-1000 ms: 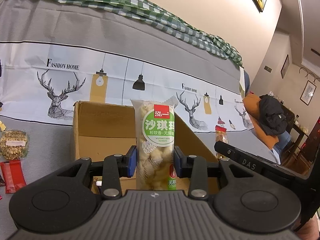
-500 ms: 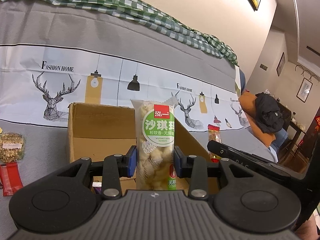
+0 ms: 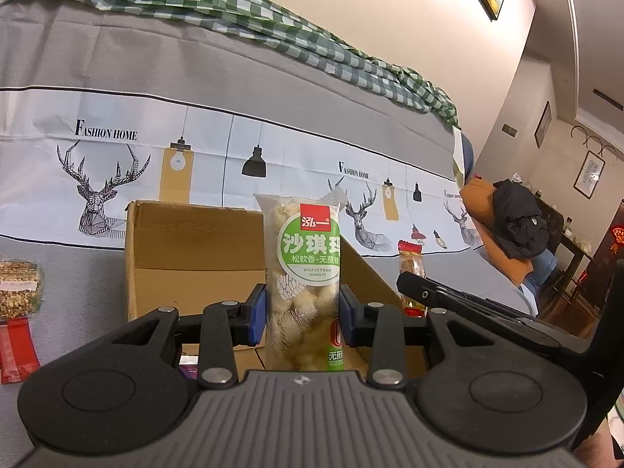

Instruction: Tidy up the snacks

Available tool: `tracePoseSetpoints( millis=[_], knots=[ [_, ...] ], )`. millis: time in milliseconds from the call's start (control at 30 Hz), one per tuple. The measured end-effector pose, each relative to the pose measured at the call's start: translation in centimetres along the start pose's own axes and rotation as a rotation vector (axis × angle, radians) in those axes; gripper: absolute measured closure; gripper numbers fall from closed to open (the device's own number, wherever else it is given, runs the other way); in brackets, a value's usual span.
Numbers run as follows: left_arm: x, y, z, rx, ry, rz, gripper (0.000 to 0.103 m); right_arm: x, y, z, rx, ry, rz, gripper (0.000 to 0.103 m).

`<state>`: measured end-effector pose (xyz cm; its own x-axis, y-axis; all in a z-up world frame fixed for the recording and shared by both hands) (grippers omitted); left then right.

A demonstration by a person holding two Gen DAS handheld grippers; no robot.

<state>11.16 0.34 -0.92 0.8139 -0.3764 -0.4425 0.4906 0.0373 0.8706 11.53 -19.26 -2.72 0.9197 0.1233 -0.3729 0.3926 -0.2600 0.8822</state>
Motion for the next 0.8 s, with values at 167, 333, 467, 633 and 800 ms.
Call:
tracePoseSetpoints(
  millis=[167, 333, 467, 633, 800],
  knots=[
    [-0.01, 0.02, 0.04, -0.002, -0.004, 0.003, 0.062, -0.09, -0.04, -0.07, -0.002, -0.001, 0.003, 0.086],
    [-0.02, 0.02, 0.15, -0.002, -0.007, 0.004, 0.062, -0.1, -0.06, -0.09, -0.002, -0.002, 0.004, 0.086],
    [-0.05, 0.05, 0.17, -0.002, -0.011, 0.006, 0.062, -0.13, -0.1, -0.14, -0.002, -0.002, 0.003, 0.086],
    [0.17, -0.07, 0.02, -0.013, -0.016, -0.011, 0.056, 0.33, -0.29, -0.28, -0.006, 0.004, -0.029, 0.082],
    [-0.03, 0.0, -0.3, -0.022, -0.005, -0.004, 0.055, 0.78, -0.56, -0.24, -0.004, -0.013, -0.048, 0.059]
  ],
)
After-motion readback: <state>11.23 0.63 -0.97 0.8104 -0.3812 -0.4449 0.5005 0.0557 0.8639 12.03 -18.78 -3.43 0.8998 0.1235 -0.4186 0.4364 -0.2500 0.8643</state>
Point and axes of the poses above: each gripper's, at about its wrist camera, not at the fingertips, and x roughly the way its jaws point, z to its right, y to its top, the point moved 5 cm from there along x, roughly the way its jaws point, and after that the axes turned 8 degrees about x, right-handed, at the moved point
